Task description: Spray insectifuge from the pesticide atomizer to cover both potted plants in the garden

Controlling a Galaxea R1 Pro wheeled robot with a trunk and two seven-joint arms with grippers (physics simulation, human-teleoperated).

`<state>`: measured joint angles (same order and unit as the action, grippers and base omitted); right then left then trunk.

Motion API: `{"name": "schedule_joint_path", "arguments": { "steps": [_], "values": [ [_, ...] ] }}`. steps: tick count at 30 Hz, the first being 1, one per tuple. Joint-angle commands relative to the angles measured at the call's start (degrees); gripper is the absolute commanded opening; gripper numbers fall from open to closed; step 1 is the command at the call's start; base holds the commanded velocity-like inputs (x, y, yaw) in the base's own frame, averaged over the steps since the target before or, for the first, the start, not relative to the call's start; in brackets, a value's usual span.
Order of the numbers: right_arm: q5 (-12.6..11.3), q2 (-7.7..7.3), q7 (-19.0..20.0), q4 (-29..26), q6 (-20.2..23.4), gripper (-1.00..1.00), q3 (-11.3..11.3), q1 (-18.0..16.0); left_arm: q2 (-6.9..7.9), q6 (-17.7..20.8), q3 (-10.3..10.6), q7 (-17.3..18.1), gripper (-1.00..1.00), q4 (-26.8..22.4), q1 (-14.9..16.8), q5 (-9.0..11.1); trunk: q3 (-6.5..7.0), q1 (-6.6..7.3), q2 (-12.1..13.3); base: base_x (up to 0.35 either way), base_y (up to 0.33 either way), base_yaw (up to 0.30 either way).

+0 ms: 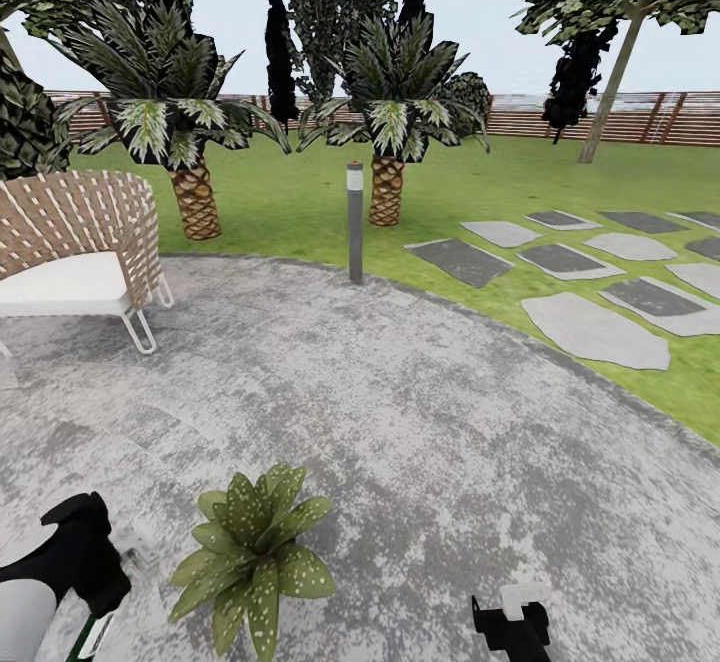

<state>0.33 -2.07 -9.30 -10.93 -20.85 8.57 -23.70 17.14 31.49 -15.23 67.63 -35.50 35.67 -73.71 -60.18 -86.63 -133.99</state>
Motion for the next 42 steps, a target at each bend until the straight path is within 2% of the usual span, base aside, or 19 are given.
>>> {"name": "schedule_joint_path", "arguments": {
  "steps": [1, 3, 4, 5, 7, 8, 9, 10, 12, 13, 14, 17, 18, 19, 20, 22, 25, 42],
  "values": [
    [0.0, 0.01, -0.5, 0.0, -0.1, 1.00, 0.5, 0.0, 0.62, 0.4, -0.2, 0.3, -1.00, -0.2, 0.2, 0.1, -0.05, 0.01, 0.0, 0.000, 0.000, 0.000],
    [0.0, 0.03, -0.5, 0.0, -0.1, 1.00, 0.5, 0.0, 2.41, 0.4, -0.8, 0.1, -1.00, -1.3, 0.5, 1.4, -0.05, 0.01, 0.0, 0.000, 0.000, 0.000],
    [0.0, 0.10, -0.5, 0.0, -0.1, 1.00, 0.5, 0.0, 3.26, -0.2, -2.7, -0.5, -1.00, -2.9, 0.5, 4.5, -0.05, 0.01, 0.0, 0.000, 0.000, 0.000],
    [0.0, 0.12, -0.5, 0.0, -0.1, 1.00, 0.5, 0.0, 3.60, -1.1, -3.7, -2.1, -1.00, -3.9, 0.4, 6.1, -0.05, 0.01, 0.0, 0.000, 0.000, 0.000],
    [0.0, 0.13, -0.5, 0.0, -0.1, 1.00, 0.5, 0.0, 3.95, -2.6, -5.4, -6.6, -1.00, -5.5, 0.4, 7.3, -0.05, 0.01, 0.0, 0.000, 0.000, 0.000],
    [0.0, 0.13, -0.5, 0.0, -0.1, 1.00, 0.5, 0.0, 4.02, -2.9, -7.2, -9.2, -1.00, -6.7, 0.4, 7.7, -0.05, 0.01, 0.0, 0.000, 0.000, 0.000],
    [0.0, 0.13, -0.5, 0.0, -0.1, 1.00, 0.5, 0.0, 3.96, -3.0, -8.6, -10.3, -1.00, -7.6, 0.4, 7.8, -0.05, 0.01, 0.0, 0.000, 0.000, 0.000],
    [0.0, 0.14, -0.5, 0.0, -0.1, 1.00, 0.5, 0.0, 3.73, -3.1, -10.9, -11.4, -1.00, -9.0, 0.4, 8.1, -0.05, 0.01, 0.0, 0.000, 0.000, 0.000],
    [0.0, 0.19, -0.5, 0.0, -0.1, 1.00, 0.5, 0.0, 2.76, -3.3, -13.2, -12.2, -1.00, -10.7, 0.4, 9.5, -0.05, 0.01, 0.0, 0.000, 0.000, 0.000],
    [0.0, 0.21, -0.5, 0.0, -0.1, 1.00, 0.5, 0.0, 0.88, -3.3, -14.1, -12.6, -1.00, -11.7, 0.5, 11.5, -0.05, 0.01, 0.0, 0.000, 0.000, 0.000],
    [-0.1, 0.21, -0.5, 0.0, -0.1, 1.00, 0.5, 0.0, -0.33, -3.3, -14.5, -12.9, -1.00, -13.0, 0.5, 12.9, -0.05, 0.01, 0.0, 0.000, 0.000, 0.000],
    [-0.3, 0.44, -0.5, 0.0, -0.1, 1.00, 0.5, 0.0, -2.49, -3.4, -14.7, -13.5, -1.00, -17.0, 0.2, 16.9, -0.05, 0.01, 0.0, 0.000, 0.000, 0.000],
    [-0.3, 0.54, -0.5, 0.0, 0.0, 1.00, 0.4, 0.0, -3.63, -3.5, -14.7, -14.5, -1.00, -17.7, 0.0, 20.7, -0.05, 0.01, 0.0, 0.000, 0.000, 0.000],
    [-0.3, 0.56, -0.5, 0.0, 0.0, 1.00, 0.3, 0.0, -3.87, -3.7, -14.7, -15.4, -1.00, -17.5, 0.0, 22.7, -0.05, 0.01, 0.0, 0.000, 0.000, 0.000],
    [-0.3, 0.49, -0.5, 0.0, -0.1, 1.00, 0.3, 0.0, -3.55, -3.8, -14.8, -15.9, -1.00, -17.9, -0.1, 23.6, -0.05, 0.01, 0.0, -0.041, 0.000, 0.000],
    [-0.2, 0.48, -0.5, 0.0, -0.1, 1.00, 0.3, 0.0, -3.49, -3.8, -15.9, -15.9, -1.00, -18.4, -0.2, 23.7, -0.05, 0.01, 0.0, -0.234, 0.000, 0.000],
    [-0.2, 0.49, -0.5, 0.0, -0.1, 1.00, 0.4, 0.0, -3.47, -3.8, -16.2, -15.9, -1.00, -18.5, -0.2, 23.7, -0.05, 0.01, 0.0, -0.314, 0.000, 0.000],
    [-0.2, 0.57, -0.5, 0.0, -0.1, 1.00, 0.4, 0.0, -3.44, -3.8, -16.2, -16.0, -1.00, -18.5, -0.2, 23.7, -0.05, 0.01, 0.0, -0.032, 0.000, 0.236]
  ]
}}
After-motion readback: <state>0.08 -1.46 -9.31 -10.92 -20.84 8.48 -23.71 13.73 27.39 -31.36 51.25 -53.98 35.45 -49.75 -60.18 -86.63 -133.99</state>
